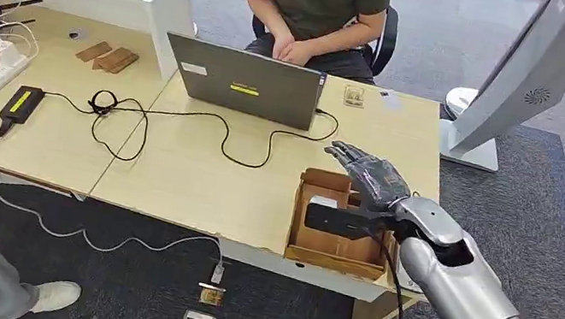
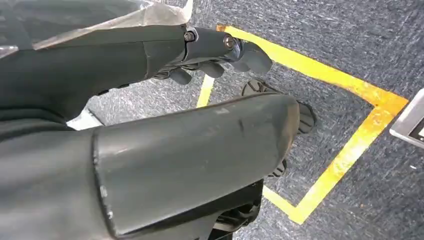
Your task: Pass the card to the sensor for recognition and then transmit it.
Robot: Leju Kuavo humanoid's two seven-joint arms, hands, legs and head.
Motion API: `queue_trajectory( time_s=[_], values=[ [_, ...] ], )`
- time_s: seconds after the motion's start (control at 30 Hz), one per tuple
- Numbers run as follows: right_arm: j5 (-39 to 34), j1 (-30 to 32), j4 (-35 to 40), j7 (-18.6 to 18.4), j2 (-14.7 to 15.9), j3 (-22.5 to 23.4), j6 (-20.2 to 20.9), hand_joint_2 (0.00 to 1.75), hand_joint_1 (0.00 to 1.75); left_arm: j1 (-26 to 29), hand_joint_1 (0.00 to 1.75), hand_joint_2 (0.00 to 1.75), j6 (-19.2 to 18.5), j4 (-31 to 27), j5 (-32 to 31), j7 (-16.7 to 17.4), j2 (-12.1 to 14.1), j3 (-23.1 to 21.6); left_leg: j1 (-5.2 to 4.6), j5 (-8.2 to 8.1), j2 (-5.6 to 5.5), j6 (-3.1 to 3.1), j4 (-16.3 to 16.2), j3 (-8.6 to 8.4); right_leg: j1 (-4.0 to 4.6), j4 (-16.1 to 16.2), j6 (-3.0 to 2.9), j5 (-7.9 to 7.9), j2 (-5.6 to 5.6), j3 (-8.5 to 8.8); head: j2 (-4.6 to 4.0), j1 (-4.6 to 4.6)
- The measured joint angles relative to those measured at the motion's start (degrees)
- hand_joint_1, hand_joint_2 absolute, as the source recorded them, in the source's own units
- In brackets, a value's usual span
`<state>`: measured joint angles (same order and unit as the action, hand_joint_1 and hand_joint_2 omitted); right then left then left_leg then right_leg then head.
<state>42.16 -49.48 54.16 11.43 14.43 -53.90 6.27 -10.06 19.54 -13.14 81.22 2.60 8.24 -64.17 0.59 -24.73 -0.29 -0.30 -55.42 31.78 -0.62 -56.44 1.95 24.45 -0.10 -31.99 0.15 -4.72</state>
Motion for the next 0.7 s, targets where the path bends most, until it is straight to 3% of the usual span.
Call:
queue_trajectory(
  time_s=[0.7],
  values=[
    [2.4, -3.46, -4.04, 0.92, -0.24, 0.09, -0.63, 1.75, 0.0, 0.0, 0.0, 0.0, 0.5, 0.0, -0.13, 0.96, 0.0, -0.04, 0.0, 0.0, 0.0, 0.0, 0.0, -0.01, 0.0, 0.0, 0.0, 0.0, 0.0, 0.0, 0.0, -0.02]
  ],
)
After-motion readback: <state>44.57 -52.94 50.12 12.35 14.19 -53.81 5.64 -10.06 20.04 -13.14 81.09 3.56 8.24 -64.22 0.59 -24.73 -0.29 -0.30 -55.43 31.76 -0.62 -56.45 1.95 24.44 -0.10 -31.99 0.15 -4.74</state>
